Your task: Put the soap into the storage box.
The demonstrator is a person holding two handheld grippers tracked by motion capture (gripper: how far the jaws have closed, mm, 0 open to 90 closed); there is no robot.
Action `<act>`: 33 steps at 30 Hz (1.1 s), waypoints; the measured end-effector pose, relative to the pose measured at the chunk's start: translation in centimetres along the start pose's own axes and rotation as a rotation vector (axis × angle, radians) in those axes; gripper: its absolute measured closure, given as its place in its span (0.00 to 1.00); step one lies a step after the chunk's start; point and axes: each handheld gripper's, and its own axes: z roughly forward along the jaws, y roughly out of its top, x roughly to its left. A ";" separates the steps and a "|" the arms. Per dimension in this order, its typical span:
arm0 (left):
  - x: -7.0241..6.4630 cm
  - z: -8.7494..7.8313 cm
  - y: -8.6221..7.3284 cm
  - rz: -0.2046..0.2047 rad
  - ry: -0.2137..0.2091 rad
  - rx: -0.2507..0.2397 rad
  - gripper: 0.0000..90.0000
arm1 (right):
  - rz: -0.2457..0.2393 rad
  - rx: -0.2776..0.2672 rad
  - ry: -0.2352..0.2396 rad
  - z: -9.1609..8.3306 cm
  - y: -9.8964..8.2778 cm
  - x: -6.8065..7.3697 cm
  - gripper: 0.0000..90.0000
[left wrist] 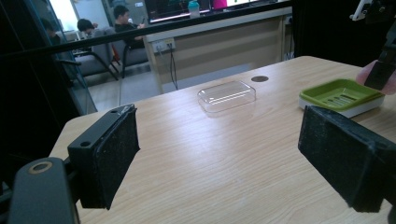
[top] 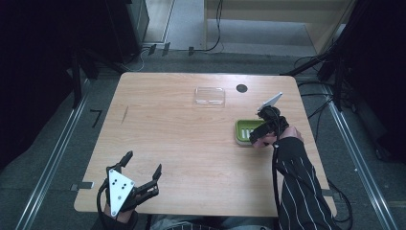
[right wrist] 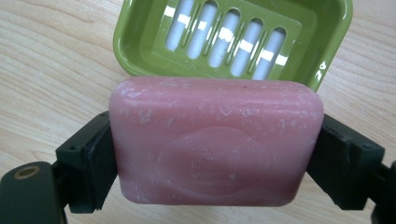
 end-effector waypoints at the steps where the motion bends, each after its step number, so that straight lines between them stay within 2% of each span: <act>1: 0.0 0.0 0.0 0.001 -0.001 0.000 0.14 | -0.006 -0.001 0.002 0.0 0.1 0.0 0.15; 12: 0.0 0.0 0.0 0.003 -0.001 0.001 0.14 | 0.002 -0.005 0.008 0.4 0.6 -0.5 0.15; 33: 0.0 -0.1 0.0 0.008 -0.004 -0.002 0.14 | 0.019 -0.014 0.012 1.4 2.0 -0.4 0.15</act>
